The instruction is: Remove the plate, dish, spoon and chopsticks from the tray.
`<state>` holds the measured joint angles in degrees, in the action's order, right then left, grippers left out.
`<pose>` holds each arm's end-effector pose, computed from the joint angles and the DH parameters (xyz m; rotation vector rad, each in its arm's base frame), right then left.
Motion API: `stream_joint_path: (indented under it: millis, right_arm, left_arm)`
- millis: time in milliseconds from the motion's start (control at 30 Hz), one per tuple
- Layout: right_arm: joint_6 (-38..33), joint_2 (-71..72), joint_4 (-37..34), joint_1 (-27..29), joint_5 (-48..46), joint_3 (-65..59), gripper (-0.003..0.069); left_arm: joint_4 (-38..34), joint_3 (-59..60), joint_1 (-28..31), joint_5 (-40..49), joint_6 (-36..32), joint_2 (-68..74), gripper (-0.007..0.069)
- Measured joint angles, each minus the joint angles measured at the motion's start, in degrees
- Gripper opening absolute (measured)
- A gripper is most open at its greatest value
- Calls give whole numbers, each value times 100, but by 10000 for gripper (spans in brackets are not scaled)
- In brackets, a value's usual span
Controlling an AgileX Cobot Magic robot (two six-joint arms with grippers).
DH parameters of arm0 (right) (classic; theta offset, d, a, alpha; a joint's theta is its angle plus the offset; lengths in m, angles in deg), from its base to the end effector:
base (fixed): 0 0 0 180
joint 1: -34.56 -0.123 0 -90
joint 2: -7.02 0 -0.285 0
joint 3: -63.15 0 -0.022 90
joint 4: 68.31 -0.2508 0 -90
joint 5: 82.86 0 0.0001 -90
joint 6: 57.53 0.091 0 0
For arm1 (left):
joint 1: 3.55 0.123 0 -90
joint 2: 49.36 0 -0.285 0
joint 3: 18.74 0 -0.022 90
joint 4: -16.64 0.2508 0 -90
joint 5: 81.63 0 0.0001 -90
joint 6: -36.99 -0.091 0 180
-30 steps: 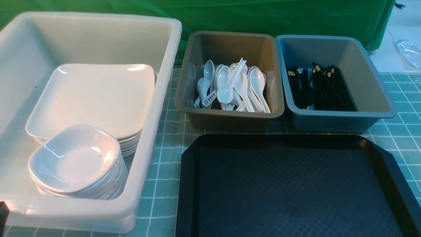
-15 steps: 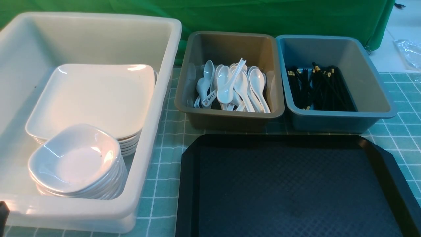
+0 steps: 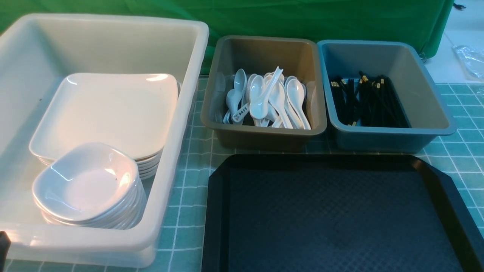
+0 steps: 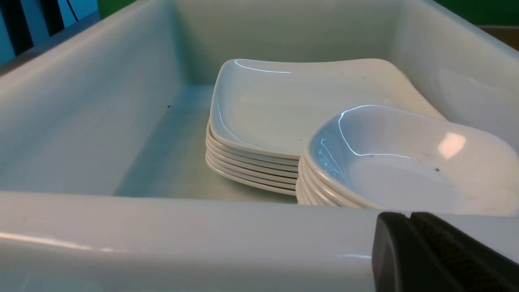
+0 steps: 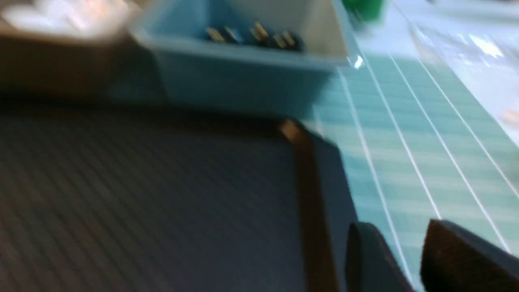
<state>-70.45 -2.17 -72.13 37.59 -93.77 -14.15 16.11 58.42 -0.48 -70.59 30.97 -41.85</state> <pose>0.0578 -0.0019 0.1940 -0.1005 1.6987 -0.1482 0.0556 0.0028 0.1963 0.0368 1.6712 0.1116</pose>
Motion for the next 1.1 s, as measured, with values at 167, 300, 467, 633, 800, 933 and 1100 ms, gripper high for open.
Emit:
stream_joint_path:
  millis: [167,300,467,633,800,933,1100]
  right_arm:
    - [-22,132,70,186,-313,-28,239]
    - [244,132,82,160,-345,-28,239]
    - [387,132,93,142,-351,-28,239]
    - [475,132,94,142,-351,-28,239]
    - [488,132,99,142,-360,-28,239]
    - [488,132,99,142,-360,-28,239]
    - [488,132,99,142,-365,-28,239]
  left_arm:
    - [0,0,0,0,0,-5,17]
    - [0,0,0,0,0,-5,17]
    - [0,0,0,0,0,-5,17]
    - [0,0,0,0,0,-5,17]
    - [0,0,0,0,0,-5,17]
    - [0,0,0,0,0,-5,17]
    - [0,0,0,0,7,-5,17]
